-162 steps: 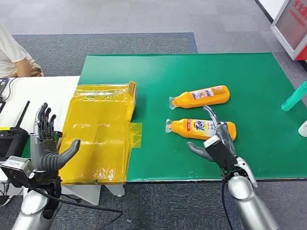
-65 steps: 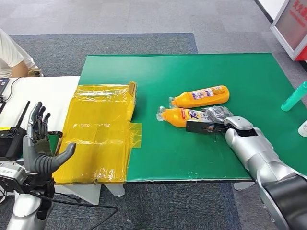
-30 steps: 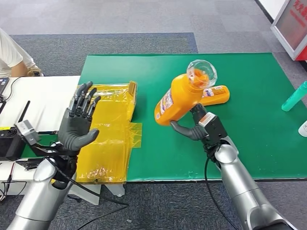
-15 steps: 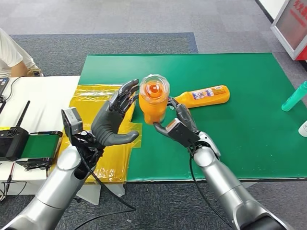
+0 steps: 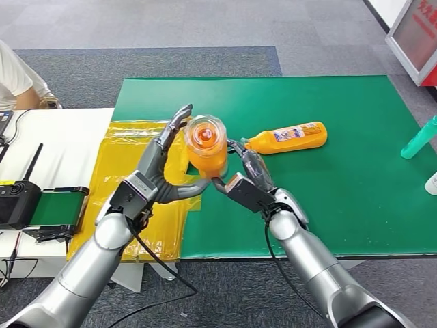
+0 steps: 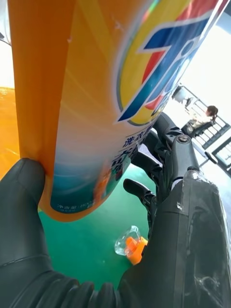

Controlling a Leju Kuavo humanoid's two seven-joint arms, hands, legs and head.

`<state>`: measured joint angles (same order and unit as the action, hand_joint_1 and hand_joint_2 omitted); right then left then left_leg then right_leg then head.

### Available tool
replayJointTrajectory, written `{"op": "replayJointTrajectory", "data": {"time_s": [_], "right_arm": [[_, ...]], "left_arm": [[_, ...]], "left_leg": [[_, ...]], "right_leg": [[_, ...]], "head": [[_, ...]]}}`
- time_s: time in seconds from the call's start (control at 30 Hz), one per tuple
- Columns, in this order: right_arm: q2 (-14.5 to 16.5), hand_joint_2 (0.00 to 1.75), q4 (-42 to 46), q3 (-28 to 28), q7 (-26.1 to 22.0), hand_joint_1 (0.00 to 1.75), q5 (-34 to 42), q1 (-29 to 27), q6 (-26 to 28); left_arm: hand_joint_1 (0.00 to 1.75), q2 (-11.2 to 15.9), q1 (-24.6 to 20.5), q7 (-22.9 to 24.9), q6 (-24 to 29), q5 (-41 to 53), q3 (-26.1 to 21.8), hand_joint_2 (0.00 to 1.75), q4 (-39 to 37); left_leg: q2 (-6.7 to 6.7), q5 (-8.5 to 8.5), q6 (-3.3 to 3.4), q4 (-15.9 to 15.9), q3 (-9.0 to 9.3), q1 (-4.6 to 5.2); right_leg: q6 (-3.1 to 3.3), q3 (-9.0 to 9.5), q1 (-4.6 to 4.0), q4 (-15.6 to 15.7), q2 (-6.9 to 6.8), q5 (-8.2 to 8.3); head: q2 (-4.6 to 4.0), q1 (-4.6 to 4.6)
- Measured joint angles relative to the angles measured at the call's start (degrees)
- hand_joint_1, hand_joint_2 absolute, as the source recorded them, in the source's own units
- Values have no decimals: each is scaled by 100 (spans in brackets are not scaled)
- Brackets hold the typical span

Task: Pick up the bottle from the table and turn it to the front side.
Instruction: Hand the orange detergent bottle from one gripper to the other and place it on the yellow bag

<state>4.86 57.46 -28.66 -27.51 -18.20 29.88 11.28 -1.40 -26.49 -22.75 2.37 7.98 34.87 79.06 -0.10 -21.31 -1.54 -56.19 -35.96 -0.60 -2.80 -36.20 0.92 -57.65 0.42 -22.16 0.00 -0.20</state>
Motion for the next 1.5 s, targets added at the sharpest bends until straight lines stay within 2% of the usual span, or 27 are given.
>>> {"op": "replayJointTrajectory", "data": {"time_s": [0.2,0.5,0.53,0.63,0.67,1.3,1.37,1.43,1.5], "right_arm": [[4,175,93,-37,19,175,-33,-27,-3],[4,175,370,-50,46,175,-56,-34,2],[4,175,413,-49,45,175,-49,-34,1],[4,175,557,-48,44,175,4,-43,-7],[4,175,602,-49,43,175,19,-47,-11],[6,175,841,-67,23,175,-25,-135,-1],[7,175,841,-78,23,175,-33,-135,2],[8,175,841,-85,23,175,-37,-135,13],[8,175,841,-88,27,175,-38,-134,41]], "left_arm": [[0,-2,40,1,244,260,27,175,2],[0,-7,101,-2,121,82,23,175,2],[16,-7,107,-7,107,62,22,175,2],[147,-10,118,-22,56,7,21,175,2],[175,-10,119,-26,47,-8,21,175,2],[175,-40,114,-60,-51,-84,25,175,0],[112,-43,115,-61,-48,-80,31,175,0],[24,-44,117,-72,-34,-70,32,175,0],[0,-44,120,-93,-8,-51,31,175,0]], "left_leg": [[0,0,0,0,0,0],[0,0,0,0,0,0],[0,0,0,0,0,0],[0,0,0,0,0,0],[0,0,0,0,0,0],[0,0,0,0,0,0],[0,0,0,0,0,0],[0,0,0,0,0,0],[0,0,0,0,0,0]], "right_leg": [[0,-1,0,0,0,0],[0,-1,0,0,0,0],[0,-1,0,0,0,0],[0,-1,0,0,0,0],[0,-1,0,0,0,0],[0,-1,0,0,0,0],[0,-1,0,0,0,0],[0,-1,0,0,0,0],[0,-1,0,0,0,0]], "head": [[0,-1],[0,-1],[0,-1],[0,-1],[0,-1],[0,-1],[0,-1],[0,-1],[0,0]]}}
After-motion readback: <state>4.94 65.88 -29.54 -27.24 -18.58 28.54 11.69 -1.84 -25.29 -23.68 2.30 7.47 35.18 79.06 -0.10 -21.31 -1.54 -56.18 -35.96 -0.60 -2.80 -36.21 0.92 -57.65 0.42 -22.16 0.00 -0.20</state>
